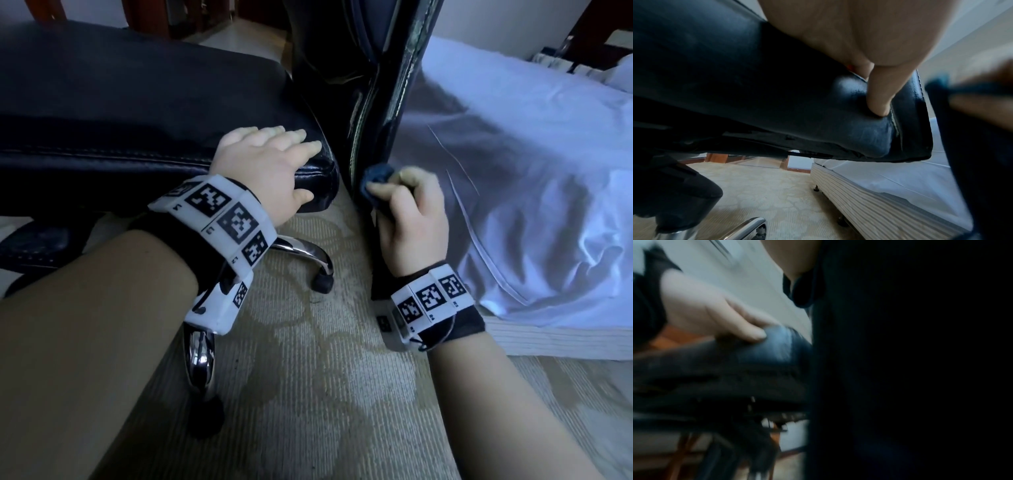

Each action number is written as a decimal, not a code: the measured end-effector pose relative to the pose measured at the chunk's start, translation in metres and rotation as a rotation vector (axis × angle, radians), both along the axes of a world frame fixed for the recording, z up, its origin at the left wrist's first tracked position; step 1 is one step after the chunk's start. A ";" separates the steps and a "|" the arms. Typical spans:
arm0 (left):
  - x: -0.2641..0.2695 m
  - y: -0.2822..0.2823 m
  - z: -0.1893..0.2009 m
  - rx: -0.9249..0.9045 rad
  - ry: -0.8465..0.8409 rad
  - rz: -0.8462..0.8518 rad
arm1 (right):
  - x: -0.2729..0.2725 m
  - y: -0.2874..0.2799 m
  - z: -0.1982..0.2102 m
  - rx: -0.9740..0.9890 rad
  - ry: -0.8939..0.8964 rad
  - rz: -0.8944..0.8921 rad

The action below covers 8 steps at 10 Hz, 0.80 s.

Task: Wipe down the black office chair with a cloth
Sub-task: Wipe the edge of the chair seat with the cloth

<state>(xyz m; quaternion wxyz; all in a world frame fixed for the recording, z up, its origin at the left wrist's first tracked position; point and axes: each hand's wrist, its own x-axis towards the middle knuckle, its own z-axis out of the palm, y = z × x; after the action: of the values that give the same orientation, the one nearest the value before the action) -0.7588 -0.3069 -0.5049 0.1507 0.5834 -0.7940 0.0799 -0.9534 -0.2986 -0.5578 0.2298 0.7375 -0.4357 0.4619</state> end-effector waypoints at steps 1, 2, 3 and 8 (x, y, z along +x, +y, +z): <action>0.001 -0.007 -0.006 -0.062 0.028 -0.044 | 0.012 -0.002 0.009 0.150 -0.114 -0.047; 0.002 -0.009 -0.008 -0.076 0.020 -0.051 | 0.017 0.007 -0.007 0.353 -0.201 -0.112; 0.000 -0.009 -0.009 -0.073 0.029 -0.046 | 0.004 0.010 -0.019 0.389 -0.072 -0.190; 0.002 -0.007 -0.005 -0.015 0.005 -0.055 | 0.003 0.011 -0.010 0.143 0.024 -0.101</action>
<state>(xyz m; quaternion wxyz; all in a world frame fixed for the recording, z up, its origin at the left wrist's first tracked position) -0.7567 -0.3136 -0.5101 0.1593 0.5603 -0.8089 0.0801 -0.9503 -0.2871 -0.5675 0.2049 0.7347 -0.5012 0.4087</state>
